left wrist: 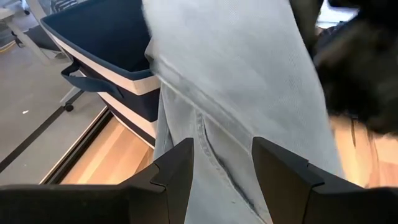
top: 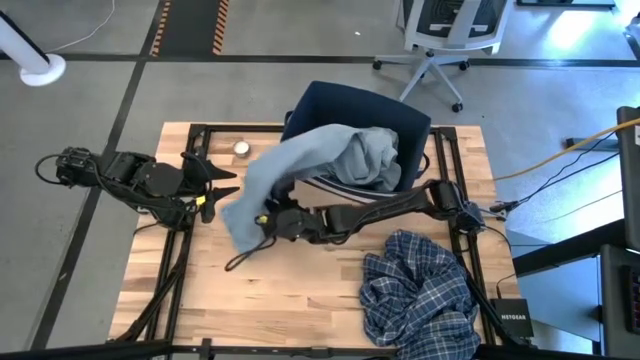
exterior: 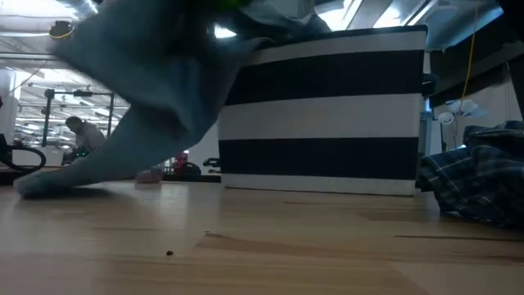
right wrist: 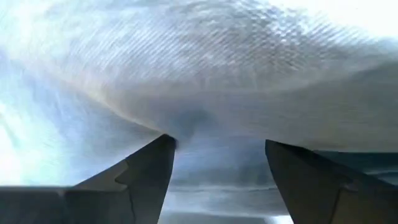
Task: Sort clothes
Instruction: Put the light blue pants into the blue laundry organizer
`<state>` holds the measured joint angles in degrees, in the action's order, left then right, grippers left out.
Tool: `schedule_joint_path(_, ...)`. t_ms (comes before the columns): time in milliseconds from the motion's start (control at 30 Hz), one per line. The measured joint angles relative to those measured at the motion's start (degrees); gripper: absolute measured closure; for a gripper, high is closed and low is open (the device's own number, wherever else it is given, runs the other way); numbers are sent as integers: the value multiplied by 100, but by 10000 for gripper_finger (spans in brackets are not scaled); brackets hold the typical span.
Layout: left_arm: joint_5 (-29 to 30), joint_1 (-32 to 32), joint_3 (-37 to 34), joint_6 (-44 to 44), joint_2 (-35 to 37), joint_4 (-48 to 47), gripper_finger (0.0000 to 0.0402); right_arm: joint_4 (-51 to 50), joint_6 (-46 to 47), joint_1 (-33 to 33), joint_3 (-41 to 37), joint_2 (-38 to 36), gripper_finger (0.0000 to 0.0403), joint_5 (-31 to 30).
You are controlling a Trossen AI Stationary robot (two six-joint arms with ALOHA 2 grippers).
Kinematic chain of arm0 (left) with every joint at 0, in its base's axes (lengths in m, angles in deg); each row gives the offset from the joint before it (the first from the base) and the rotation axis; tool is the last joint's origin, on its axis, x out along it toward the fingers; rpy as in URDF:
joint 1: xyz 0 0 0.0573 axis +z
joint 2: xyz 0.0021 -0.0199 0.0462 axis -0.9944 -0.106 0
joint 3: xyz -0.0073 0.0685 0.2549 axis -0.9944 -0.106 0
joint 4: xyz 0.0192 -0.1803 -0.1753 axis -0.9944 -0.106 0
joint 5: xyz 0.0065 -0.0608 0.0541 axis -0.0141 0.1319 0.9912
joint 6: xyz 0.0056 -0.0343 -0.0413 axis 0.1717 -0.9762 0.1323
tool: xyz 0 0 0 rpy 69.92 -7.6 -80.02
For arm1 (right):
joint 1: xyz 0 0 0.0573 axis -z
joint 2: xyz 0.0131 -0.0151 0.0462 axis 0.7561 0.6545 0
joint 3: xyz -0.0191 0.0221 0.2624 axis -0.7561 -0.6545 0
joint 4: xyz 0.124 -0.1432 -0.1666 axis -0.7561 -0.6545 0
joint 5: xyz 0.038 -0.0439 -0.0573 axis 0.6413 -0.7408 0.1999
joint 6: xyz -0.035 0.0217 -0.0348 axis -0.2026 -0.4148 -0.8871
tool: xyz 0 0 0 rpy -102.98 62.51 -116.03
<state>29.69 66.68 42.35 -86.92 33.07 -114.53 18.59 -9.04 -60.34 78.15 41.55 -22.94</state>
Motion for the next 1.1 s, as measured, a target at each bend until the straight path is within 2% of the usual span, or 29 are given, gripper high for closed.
schedule_joint_path(233, 0, 1, 0, 0, 1, -12, 244, -1498, -368, 38, 1816, -2, 132, -739)
schedule_joint_path(367, 0, 0, 0, -50, 0, -76, 244, -2903, 99, 176, 2811, -5, 132, -1266)
schedule_joint_path(500, 0, 2, 0, -111, 0, -185, 244, -3515, 843, 391, 2527, -490, 132, -1627)
schedule_joint_path(667, -2, 2, 0, -111, 0, -186, 244, -5793, 3162, 760, 2505, -816, 132, -1618)
schedule_joint_path(767, 0, 2, 0, -106, 2, -183, 244, -7266, 4633, 981, 2495, -835, 132, -1311)
schedule_joint_path(833, 0, 2, 0, -104, 0, -184, 244, -7832, 5156, 1061, 2436, -836, 132, -1083)
schedule_joint_path(933, 0, 2, 0, -95, 0, -184, 244, -7914, 5166, 976, 2296, -839, 132, -917)
schedule_joint_path(1100, 0, 2, 0, -68, 1, -180, 244, -7426, 4285, 502, 2297, -844, 132, -1284)
